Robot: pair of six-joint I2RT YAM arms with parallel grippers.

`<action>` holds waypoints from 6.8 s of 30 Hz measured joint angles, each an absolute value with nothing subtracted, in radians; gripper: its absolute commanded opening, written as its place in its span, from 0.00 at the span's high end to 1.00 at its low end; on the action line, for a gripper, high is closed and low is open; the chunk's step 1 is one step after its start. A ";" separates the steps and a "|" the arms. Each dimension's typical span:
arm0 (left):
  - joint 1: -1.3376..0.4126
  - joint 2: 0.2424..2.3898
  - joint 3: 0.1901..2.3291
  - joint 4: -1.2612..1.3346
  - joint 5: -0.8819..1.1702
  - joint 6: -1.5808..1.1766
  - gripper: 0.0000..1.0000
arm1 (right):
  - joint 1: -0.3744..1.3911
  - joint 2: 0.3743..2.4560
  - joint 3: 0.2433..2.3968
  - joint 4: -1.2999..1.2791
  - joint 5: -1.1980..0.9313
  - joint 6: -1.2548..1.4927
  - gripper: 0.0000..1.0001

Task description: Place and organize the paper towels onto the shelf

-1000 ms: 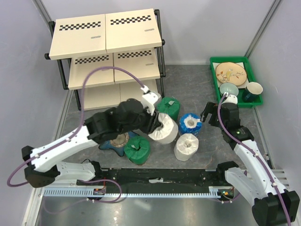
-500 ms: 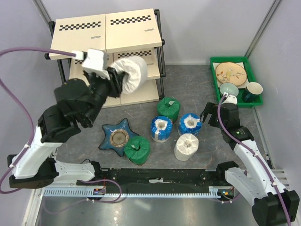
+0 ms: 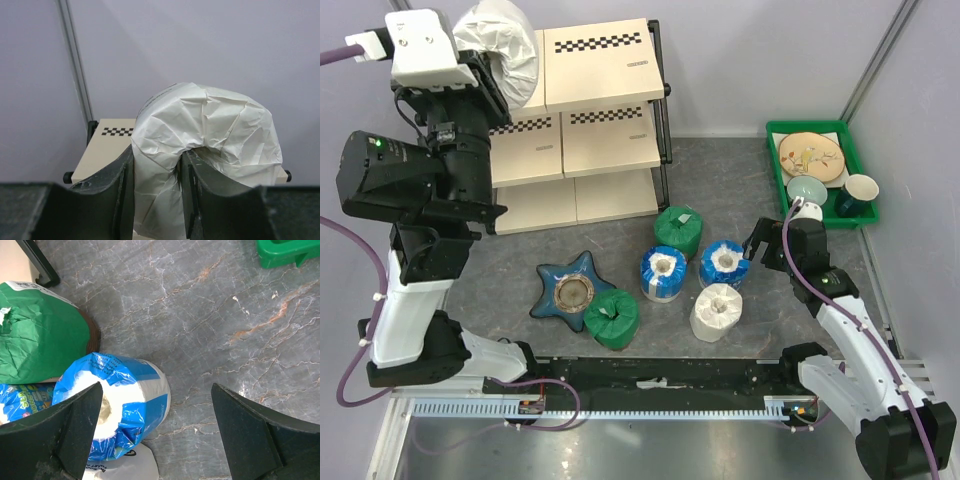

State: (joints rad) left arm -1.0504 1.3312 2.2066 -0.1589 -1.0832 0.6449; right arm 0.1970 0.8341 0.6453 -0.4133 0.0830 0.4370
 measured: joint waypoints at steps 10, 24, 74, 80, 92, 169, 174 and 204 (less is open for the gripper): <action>-0.849 1.510 2.391 -0.299 -0.999 0.603 0.77 | 0.197 0.817 0.645 -0.416 0.077 0.449 0.02; -0.300 1.641 2.390 -0.736 -0.474 0.062 0.77 | 0.197 0.791 0.645 -0.444 0.075 0.452 0.02; 0.147 1.663 2.344 -0.681 -0.066 -0.220 0.65 | 0.197 0.837 0.629 -0.443 0.060 0.456 0.02; 0.148 1.665 2.344 -0.678 -0.057 -0.220 0.59 | 0.197 0.840 0.628 -0.443 0.057 0.456 0.02; 0.149 1.659 2.339 -0.678 -0.046 -0.221 0.68 | 0.197 0.840 0.628 -0.443 0.056 0.456 0.02; 0.149 1.643 2.324 -0.663 0.002 -0.231 0.35 | 0.197 0.845 0.612 -0.443 0.041 0.456 0.02; 0.149 1.642 2.326 -0.651 0.002 -0.231 0.35 | 0.197 0.847 0.612 -0.443 0.041 0.456 0.02; 0.151 1.680 2.335 -0.568 0.002 -0.231 0.35 | 0.197 0.863 0.612 -0.442 0.040 0.455 0.02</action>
